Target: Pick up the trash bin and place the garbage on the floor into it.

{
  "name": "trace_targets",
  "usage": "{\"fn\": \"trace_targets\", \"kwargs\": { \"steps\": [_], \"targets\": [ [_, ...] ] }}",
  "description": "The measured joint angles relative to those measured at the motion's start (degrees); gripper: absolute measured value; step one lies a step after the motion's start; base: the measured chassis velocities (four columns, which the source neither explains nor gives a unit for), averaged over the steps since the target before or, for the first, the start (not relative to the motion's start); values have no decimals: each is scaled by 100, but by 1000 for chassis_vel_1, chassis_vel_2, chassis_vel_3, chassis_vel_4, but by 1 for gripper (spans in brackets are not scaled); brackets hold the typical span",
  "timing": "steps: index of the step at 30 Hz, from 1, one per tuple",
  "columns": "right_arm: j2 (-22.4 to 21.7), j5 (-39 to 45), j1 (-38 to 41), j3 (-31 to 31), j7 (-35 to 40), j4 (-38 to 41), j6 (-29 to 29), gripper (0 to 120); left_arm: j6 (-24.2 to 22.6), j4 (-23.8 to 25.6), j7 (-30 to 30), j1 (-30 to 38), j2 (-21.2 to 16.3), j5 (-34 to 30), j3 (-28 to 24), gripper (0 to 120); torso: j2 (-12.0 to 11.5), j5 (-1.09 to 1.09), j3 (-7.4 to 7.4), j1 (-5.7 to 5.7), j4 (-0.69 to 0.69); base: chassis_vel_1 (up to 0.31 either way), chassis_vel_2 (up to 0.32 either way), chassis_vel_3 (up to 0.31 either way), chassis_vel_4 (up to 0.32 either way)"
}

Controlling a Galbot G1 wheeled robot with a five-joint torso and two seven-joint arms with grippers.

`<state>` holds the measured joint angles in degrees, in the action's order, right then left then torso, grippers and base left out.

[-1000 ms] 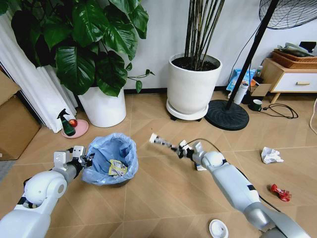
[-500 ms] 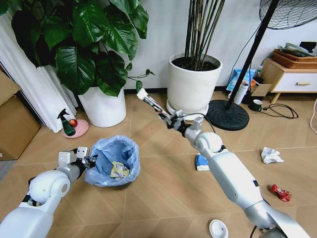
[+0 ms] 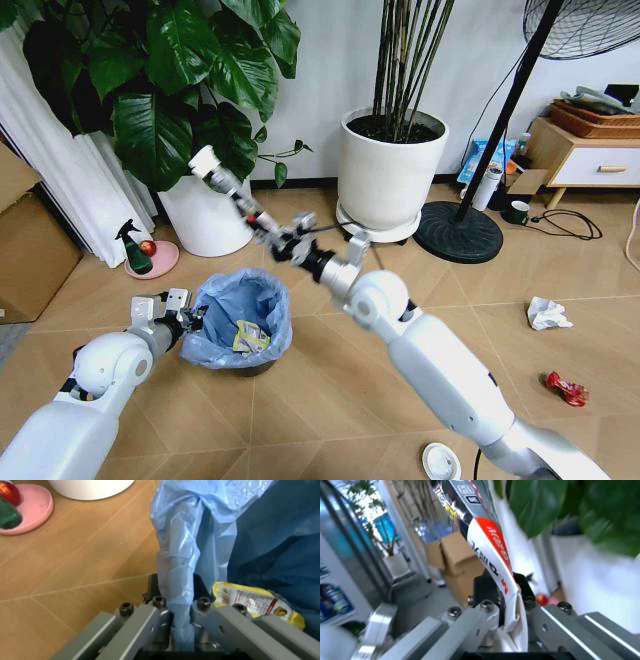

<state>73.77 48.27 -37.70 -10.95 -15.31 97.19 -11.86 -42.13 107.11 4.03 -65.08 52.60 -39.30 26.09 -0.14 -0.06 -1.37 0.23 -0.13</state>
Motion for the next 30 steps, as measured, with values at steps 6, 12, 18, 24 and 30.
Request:
{"fn": "trace_targets", "kwargs": {
  "steps": [6,12,18,24,30],
  "targets": [
    [35,-54,-130,-240,8,-219,70,0,0,2,2,2,-11,-4,31,0,0,0,0,0,0,0,0,0,0],
    [-42,-221,-228,-365,-32,-398,111,0,0,18,5,-1,-12,-7,60,0,0,0,0,0,0,0,0,0,0],
    [-59,-434,-266,-424,-67,-523,119,16,0,22,5,3,3,-7,69,0,0,0,0,0,0,0,0,0,0],
    [-41,-758,-241,-463,-115,-721,208,39,0,31,-2,4,-14,-12,114,0,0,0,0,0,0,0,0,0,0],
    [-58,-823,-233,-472,-131,-758,229,59,0,37,-9,2,-16,-13,125,0,0,1,0,0,0,0,0,0,0]
  ]
}}
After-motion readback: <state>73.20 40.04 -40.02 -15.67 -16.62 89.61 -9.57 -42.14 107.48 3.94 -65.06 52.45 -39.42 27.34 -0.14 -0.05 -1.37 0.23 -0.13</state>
